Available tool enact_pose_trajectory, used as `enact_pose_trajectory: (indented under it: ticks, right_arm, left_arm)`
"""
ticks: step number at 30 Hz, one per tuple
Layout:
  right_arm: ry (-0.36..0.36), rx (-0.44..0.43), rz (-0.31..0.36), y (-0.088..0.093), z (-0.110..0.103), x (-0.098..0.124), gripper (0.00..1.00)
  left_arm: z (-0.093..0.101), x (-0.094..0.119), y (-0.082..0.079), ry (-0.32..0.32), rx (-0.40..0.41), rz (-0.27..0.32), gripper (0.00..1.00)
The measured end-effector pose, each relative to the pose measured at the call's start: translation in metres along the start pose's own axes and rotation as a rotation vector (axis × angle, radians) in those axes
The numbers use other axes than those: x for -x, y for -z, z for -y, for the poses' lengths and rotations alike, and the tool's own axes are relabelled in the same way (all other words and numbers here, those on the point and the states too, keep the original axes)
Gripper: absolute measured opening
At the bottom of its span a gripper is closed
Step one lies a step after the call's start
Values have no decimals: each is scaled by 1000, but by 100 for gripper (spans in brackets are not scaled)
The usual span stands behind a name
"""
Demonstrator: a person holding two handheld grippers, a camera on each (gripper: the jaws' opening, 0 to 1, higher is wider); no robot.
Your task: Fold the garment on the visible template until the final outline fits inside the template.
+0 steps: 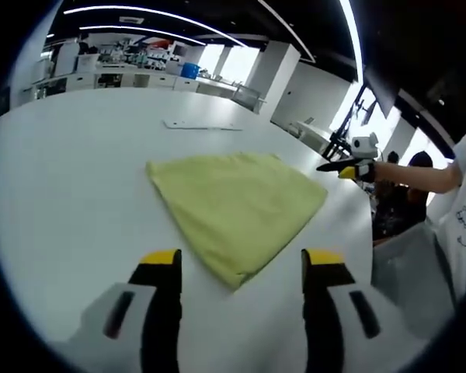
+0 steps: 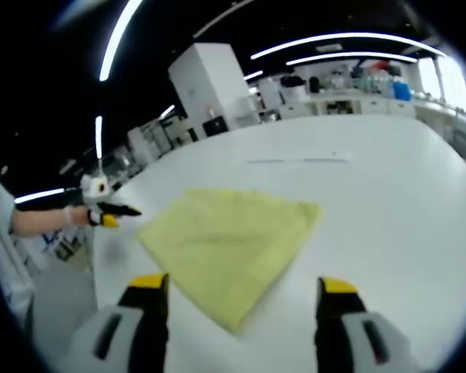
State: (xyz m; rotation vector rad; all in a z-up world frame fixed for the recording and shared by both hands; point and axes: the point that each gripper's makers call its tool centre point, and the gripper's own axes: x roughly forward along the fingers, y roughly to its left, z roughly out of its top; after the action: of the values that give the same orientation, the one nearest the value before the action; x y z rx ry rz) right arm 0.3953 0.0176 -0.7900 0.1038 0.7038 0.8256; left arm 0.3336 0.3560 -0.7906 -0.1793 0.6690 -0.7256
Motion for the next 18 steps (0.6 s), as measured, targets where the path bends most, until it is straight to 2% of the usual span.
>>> enact_pose_trajectory:
  ticks: [9,16,18]
  right_arm:
    - [2,-18,-7,10,1,5,74]
    - [-9,-20,-30,22,-2,6,68]
    - [-12,-22,-36,26,-2,5,66]
  left_arm:
    - [-15,-1,18,-10,17,-21,51]
    - [-3,-4,24,-21,35,-21,44]
    - [-6,-4,27,-24,41,-25,42]
